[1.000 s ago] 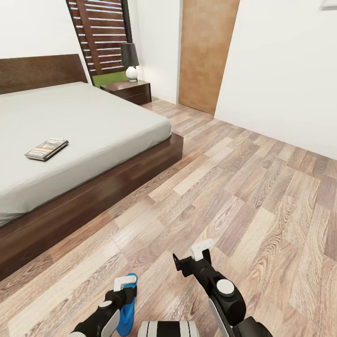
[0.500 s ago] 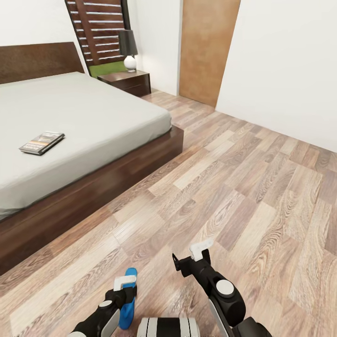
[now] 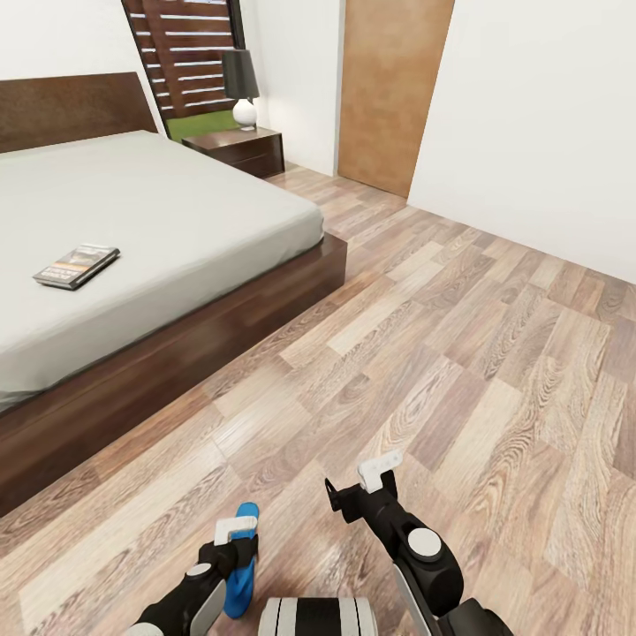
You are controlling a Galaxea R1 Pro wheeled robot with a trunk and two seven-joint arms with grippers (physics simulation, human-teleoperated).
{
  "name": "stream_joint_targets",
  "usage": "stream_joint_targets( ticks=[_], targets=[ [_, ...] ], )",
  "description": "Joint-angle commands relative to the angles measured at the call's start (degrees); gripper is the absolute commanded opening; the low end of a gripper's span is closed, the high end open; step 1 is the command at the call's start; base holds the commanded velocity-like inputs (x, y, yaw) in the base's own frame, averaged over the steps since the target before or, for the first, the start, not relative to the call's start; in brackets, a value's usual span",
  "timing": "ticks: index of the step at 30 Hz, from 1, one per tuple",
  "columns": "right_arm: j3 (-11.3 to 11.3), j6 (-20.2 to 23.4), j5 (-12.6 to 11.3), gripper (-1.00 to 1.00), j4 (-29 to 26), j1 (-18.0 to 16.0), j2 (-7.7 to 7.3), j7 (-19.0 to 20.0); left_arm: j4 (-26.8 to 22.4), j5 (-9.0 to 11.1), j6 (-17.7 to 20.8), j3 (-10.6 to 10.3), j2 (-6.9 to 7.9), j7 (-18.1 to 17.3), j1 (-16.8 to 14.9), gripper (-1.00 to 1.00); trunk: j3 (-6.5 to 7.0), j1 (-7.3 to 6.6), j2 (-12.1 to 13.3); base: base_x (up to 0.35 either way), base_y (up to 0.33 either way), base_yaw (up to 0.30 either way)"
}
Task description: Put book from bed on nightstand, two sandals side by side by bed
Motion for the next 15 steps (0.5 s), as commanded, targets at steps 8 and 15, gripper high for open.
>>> stream_joint_targets(
  ticks=[8, 15],
  targets=[
    [0.0, 0.3, 0.4, 1.0, -0.1, 0.0, 0.0, 0.1, -1.6, 0.6, -0.2, -0.5, 0.24, 0.7, -0.1, 1.0, -1.14, 0.12, -0.1, 0.0, 0.0, 0.0],
    [0.1, 0.4, 0.4, 1.0, -0.1, 0.0, 0.06, 0.1, -2.3, 0.6, -0.3, -0.5, 0.63, 0.6, -0.2, 1.0, -2.25, 0.25, -0.1, 0.0, 0.0, 0.0]
  ],
)
